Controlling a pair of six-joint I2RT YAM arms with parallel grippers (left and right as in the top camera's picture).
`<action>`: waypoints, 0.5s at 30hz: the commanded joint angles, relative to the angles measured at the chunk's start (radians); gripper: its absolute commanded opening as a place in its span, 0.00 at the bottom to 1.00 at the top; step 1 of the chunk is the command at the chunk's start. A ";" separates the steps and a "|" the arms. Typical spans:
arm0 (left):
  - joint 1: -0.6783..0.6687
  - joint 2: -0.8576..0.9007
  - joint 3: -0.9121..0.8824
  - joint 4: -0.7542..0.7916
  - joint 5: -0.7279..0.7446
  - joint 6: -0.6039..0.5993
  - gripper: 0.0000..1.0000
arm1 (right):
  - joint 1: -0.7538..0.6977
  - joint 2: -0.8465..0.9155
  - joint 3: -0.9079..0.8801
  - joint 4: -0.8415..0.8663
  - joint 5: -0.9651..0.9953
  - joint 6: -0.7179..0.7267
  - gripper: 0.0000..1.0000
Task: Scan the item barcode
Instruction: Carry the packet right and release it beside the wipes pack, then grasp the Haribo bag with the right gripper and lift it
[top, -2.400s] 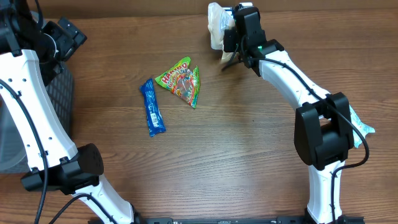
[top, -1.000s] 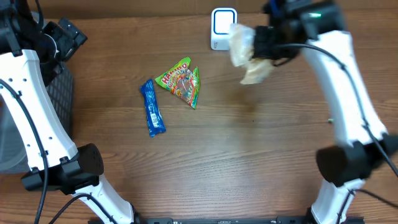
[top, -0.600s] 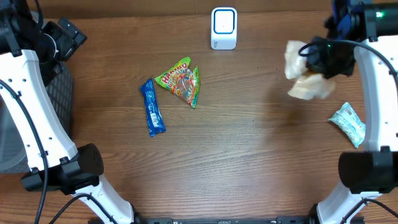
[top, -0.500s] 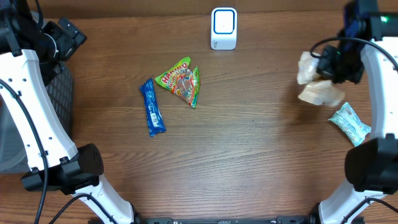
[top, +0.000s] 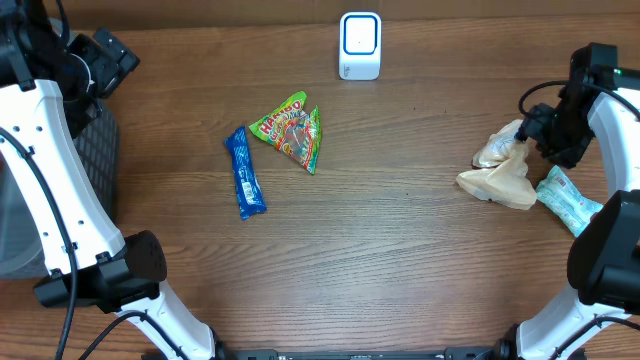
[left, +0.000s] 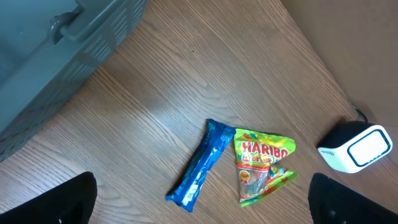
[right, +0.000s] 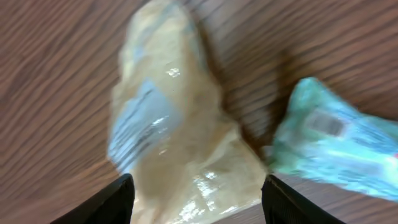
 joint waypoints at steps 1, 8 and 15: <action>-0.004 -0.028 0.010 -0.002 0.006 -0.009 1.00 | 0.017 -0.013 0.080 0.004 -0.275 -0.084 0.66; -0.004 -0.028 0.010 -0.002 0.006 -0.009 1.00 | 0.241 -0.010 0.160 0.177 -0.435 -0.043 0.71; -0.004 -0.028 0.010 -0.002 0.006 -0.009 1.00 | 0.622 0.121 0.159 0.476 -0.218 0.134 0.75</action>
